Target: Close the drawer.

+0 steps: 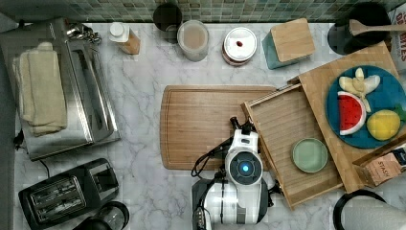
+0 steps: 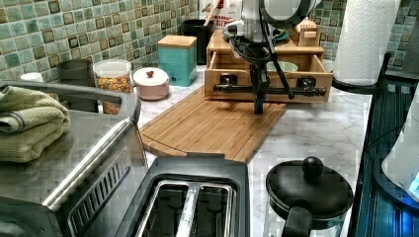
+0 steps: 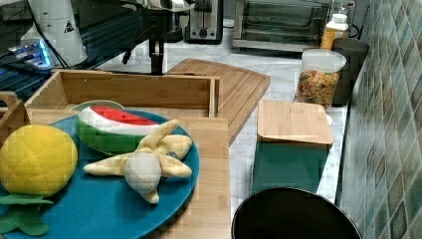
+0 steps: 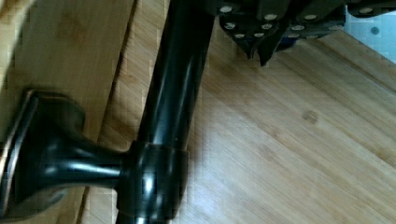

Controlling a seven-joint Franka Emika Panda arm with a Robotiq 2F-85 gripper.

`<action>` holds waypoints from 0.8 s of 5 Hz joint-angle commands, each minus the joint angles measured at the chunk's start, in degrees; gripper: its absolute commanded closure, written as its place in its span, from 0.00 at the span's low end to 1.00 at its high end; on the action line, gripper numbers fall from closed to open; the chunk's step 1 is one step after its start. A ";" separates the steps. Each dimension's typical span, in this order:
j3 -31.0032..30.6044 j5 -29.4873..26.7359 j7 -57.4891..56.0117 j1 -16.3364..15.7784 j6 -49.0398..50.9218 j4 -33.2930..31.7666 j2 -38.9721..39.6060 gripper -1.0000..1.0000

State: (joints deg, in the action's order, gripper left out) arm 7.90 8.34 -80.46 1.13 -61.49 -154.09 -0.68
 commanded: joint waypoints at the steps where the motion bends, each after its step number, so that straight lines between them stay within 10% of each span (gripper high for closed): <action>1: 8.82 -2.85 -11.92 7.09 5.80 18.64 6.06 1.00; 4: 12.59 -11.26 -27.57 10.90 10.89 35.48 16.07 1.00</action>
State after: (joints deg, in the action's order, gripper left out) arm 15.82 -1.97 -101.83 6.48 -50.58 -133.62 14.26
